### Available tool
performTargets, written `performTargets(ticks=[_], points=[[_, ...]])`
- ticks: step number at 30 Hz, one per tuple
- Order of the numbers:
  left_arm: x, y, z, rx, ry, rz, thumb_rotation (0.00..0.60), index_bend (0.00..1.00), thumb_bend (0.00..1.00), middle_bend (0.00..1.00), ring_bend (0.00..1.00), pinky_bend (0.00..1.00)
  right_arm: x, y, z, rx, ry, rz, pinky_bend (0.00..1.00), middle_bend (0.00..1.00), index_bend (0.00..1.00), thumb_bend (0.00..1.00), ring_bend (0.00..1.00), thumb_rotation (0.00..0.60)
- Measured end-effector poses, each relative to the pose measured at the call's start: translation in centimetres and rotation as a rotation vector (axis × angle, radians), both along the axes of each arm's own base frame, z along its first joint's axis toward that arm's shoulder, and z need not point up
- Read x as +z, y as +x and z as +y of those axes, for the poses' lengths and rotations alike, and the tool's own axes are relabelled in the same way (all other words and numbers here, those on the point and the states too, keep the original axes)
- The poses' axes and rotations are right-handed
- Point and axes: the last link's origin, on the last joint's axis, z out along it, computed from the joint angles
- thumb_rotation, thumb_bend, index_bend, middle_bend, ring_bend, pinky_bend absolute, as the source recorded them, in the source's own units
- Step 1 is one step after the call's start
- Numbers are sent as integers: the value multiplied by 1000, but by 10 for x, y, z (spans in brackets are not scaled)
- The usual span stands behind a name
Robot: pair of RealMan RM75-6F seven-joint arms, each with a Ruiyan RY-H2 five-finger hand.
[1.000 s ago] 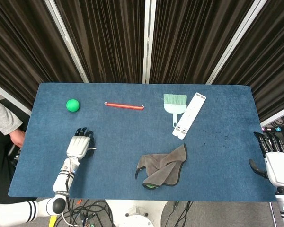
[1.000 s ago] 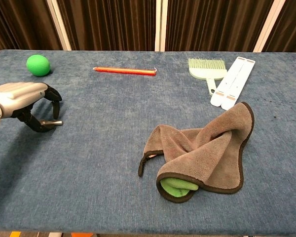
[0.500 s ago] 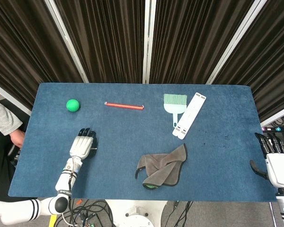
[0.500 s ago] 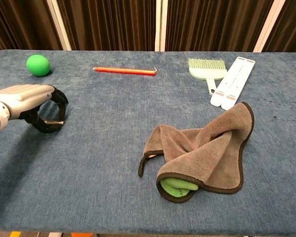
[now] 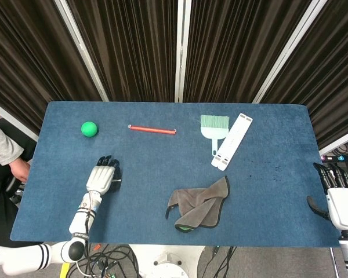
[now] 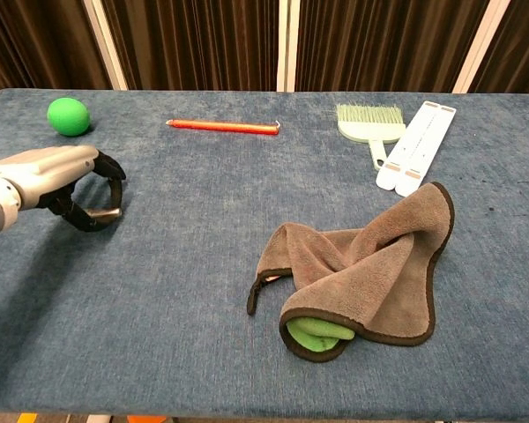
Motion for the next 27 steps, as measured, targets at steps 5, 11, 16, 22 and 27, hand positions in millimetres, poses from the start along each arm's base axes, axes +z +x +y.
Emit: performTargets(ticks=[5,11,16,22,27], points=[[6,-2,2,27,14,-100,600,552,417,177,0,0,-1,0,0,-1,2,-1,0,116,34,255,0,600],[10,-9,4,58,25,-184,600,547,417,177,0,0,-1,1,0,-1,3,1,0,116,34,256,0,600],[11,-15,4,73,37,-224,600,545,417,177,0,0,-1,2,0,-1,3,4,0,116,34,256,0,600],[12,-22,3,93,49,-263,600,541,415,177,0,0,-2,3,0,-4,3,5,0,116,34,256,0,600],[13,-25,2,100,70,-300,600,537,414,177,0,0,-2,5,0,1,5,5,0,116,34,256,0,600]])
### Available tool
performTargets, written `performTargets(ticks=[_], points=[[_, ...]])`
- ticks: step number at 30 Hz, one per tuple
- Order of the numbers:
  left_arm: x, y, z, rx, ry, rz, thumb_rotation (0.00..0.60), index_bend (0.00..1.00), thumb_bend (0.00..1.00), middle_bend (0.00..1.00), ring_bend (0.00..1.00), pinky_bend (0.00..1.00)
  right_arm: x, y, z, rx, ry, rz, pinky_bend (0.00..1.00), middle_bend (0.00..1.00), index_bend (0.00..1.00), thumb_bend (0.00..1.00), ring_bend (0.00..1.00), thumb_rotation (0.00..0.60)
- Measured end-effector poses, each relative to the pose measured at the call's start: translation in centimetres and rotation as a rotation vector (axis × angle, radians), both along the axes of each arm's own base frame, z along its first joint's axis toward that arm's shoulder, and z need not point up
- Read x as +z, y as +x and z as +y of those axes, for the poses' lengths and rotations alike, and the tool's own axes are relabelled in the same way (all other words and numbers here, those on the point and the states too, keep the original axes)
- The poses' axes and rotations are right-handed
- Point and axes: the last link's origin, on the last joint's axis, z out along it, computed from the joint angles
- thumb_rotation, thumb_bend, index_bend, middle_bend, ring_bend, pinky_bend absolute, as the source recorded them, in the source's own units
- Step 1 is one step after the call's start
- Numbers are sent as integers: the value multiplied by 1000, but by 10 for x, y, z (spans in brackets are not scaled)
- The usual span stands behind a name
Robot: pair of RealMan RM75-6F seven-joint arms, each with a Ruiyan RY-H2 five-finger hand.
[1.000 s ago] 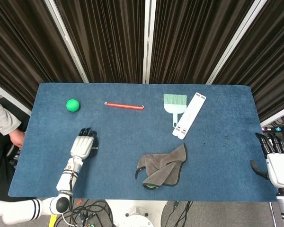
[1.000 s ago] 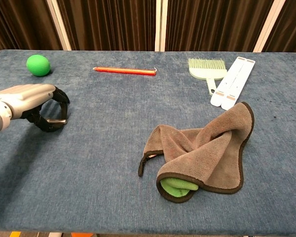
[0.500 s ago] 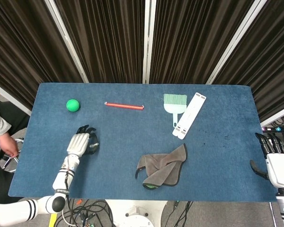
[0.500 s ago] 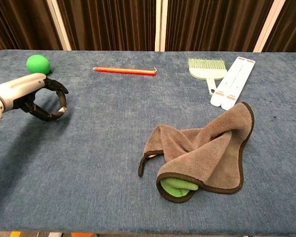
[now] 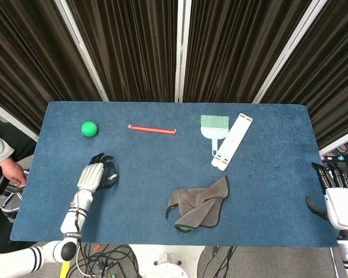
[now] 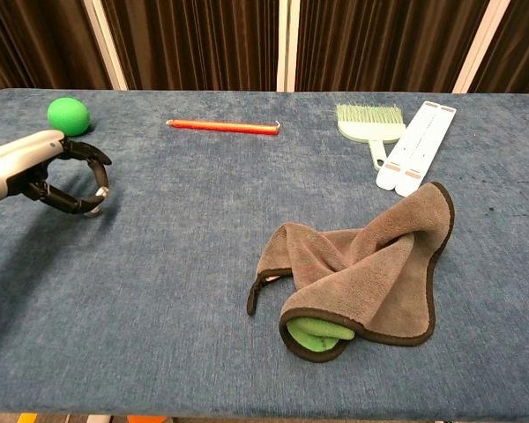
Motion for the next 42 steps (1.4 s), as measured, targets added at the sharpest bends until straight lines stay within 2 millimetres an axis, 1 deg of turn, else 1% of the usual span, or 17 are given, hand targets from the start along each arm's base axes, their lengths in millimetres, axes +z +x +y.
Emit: performTargets(ticks=[6,10,13,19,26,33,35,37,39,42], points=[[2,-6,1,28,23,-74,600,524,415,176,0,0,1,1,1,0,-5,0,0,116,34,257,0,600],[3,-15,1,55,33,-119,600,516,414,175,0,0,1,1,2,0,-6,1,0,116,34,256,0,600],[4,-23,1,70,36,-127,600,515,415,175,0,0,0,1,1,1,-4,0,0,116,34,257,0,600],[3,-29,0,88,42,-147,600,492,414,170,0,0,1,2,1,2,-5,1,0,116,34,256,0,600],[5,-32,-3,76,49,-148,600,452,419,161,0,0,1,1,2,1,-5,0,0,116,34,256,0,600],[6,-30,-6,57,56,-140,600,444,421,160,0,0,2,1,2,1,-8,-2,0,116,34,257,0,600],[6,-29,-7,49,55,-137,600,428,422,156,0,0,2,1,2,2,-8,-2,0,116,34,256,0,600],[6,-28,-9,40,52,-137,600,386,423,148,0,0,2,0,3,2,-8,-3,0,116,34,256,0,600],[8,-25,-10,29,51,-140,600,305,421,133,0,0,2,0,3,2,-9,-3,0,116,34,256,0,600],[14,-21,-12,0,63,-143,600,258,398,129,0,0,2,0,2,5,-9,0,0,116,34,256,0,600]])
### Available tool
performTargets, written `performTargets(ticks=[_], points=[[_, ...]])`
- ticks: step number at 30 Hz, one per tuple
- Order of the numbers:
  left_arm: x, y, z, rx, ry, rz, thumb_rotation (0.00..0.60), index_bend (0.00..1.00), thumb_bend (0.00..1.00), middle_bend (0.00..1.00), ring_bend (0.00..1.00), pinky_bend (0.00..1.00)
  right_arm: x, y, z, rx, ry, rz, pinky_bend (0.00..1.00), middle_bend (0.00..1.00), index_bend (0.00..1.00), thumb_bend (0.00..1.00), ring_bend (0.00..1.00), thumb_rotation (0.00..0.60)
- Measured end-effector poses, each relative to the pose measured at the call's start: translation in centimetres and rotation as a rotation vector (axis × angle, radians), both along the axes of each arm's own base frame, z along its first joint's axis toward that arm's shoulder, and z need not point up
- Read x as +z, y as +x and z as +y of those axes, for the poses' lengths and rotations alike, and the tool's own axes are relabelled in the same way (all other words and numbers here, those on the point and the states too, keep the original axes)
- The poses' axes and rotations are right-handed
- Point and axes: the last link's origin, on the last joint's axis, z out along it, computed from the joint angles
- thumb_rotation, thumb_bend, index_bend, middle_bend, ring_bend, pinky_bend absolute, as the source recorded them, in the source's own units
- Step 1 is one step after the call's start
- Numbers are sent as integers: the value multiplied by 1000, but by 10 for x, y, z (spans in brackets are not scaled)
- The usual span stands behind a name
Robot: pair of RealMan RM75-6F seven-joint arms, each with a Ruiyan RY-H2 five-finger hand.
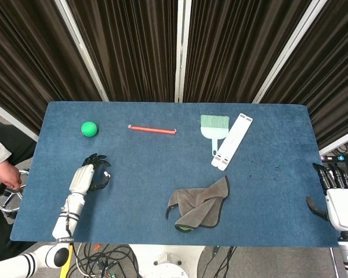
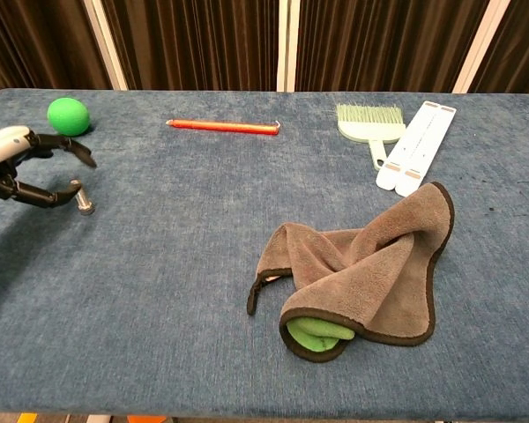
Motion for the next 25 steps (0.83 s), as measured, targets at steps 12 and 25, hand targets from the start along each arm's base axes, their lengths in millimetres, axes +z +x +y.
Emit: performTargets(ticks=[12,25], points=[[102,-25,-10,-86,204,309,600,266,177,145,0,0,7,-3,-4,2,18,-49,0,117,34,256,0,600],[185,-57,-107,45,300,458,600,277,176,146,0,0,4,-1,1,38,47,-91,0,118,34,256,0,600]])
